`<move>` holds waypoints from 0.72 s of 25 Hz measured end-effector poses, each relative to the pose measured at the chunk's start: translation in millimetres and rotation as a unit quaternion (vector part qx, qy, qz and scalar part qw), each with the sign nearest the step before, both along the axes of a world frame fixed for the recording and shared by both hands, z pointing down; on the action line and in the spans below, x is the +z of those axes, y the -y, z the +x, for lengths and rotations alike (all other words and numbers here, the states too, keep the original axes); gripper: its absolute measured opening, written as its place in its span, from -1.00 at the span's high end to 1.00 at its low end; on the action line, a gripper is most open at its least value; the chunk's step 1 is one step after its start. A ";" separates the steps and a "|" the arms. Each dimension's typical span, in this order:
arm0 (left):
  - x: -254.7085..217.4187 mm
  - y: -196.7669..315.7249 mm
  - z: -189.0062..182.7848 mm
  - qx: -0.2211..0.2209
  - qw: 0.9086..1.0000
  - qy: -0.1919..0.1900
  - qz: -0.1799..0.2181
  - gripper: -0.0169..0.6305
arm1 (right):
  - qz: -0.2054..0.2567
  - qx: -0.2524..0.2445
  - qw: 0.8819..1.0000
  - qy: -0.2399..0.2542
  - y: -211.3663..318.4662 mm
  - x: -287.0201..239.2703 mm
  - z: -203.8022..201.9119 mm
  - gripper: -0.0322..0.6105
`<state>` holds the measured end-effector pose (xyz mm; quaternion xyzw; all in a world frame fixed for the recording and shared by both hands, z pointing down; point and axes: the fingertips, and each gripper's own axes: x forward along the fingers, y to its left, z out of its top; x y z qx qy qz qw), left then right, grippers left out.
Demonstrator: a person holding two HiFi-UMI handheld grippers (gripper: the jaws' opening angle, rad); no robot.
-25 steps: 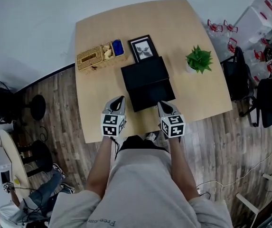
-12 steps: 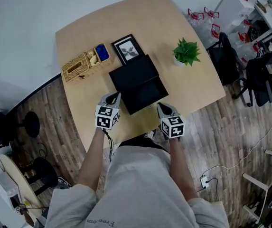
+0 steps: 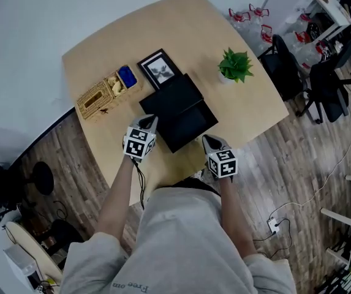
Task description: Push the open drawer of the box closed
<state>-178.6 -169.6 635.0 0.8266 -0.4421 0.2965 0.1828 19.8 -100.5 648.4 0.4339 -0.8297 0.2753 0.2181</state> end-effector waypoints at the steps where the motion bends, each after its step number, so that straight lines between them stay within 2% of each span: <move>1: 3.0 2.8 1.8 0.011 1.000 0.004 -0.004 0.79 | 0.000 0.004 1.000 -0.002 0.7 0.3 0.4 0.90; 6: 21.2 8.2 9.5 0.056 0.998 0.014 -0.020 0.79 | -0.001 0.028 1.000 -0.003 -5.5 5.3 4.4 0.90; 12: 36.8 10.8 19.7 0.100 0.994 0.005 -0.053 0.79 | 0.005 0.013 1.000 -0.015 -16.9 17.3 -4.5 0.90; 18: 37.6 10.7 20.2 0.111 0.991 -0.017 -0.076 0.79 | 0.012 0.026 0.999 -0.016 -14.2 22.3 -6.9 0.90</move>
